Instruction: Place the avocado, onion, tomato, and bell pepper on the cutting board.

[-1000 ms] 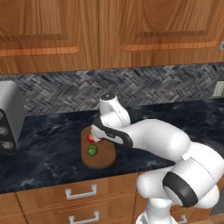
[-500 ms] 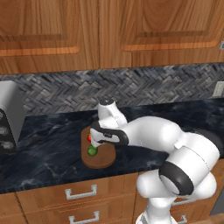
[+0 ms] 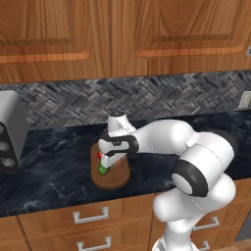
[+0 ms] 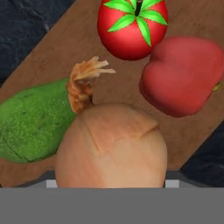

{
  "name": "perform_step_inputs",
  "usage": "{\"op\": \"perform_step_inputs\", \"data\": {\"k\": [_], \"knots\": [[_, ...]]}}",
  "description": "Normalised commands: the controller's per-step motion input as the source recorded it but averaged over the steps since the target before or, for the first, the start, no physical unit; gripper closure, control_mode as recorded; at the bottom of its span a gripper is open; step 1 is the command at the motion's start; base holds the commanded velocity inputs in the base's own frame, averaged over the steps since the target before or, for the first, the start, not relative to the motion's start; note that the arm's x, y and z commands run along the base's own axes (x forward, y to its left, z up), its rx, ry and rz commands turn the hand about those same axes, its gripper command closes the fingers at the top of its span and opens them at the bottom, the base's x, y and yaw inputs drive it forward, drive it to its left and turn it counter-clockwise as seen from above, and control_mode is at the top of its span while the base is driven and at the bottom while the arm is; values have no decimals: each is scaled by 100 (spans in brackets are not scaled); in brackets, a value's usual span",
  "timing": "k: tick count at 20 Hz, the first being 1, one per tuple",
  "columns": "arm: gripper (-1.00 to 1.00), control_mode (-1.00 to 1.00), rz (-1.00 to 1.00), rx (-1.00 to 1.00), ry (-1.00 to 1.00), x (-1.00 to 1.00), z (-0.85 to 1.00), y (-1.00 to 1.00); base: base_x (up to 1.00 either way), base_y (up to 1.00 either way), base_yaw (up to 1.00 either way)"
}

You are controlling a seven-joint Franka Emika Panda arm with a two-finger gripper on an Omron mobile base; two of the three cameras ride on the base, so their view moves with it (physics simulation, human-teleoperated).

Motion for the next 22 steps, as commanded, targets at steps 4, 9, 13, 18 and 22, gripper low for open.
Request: {"op": "perform_step_inputs", "data": {"k": [4, 9, 13, 18, 22], "knots": [[100, -100, 5, 0, 8, 10, -21, 7, 0, 0, 0], [100, -100, 2, 0, 4, 9, -26, 3, 0, 0, 0], [100, -100, 3, 0, 6, 0, -34, 19, 0, 0, 0], [100, -100, 4, 0, 6, 0, -29, 7, 0, 0, 0], [-100, -100, 5, 0, 7, 0, -33, 11, 0, 0, 0]]}}
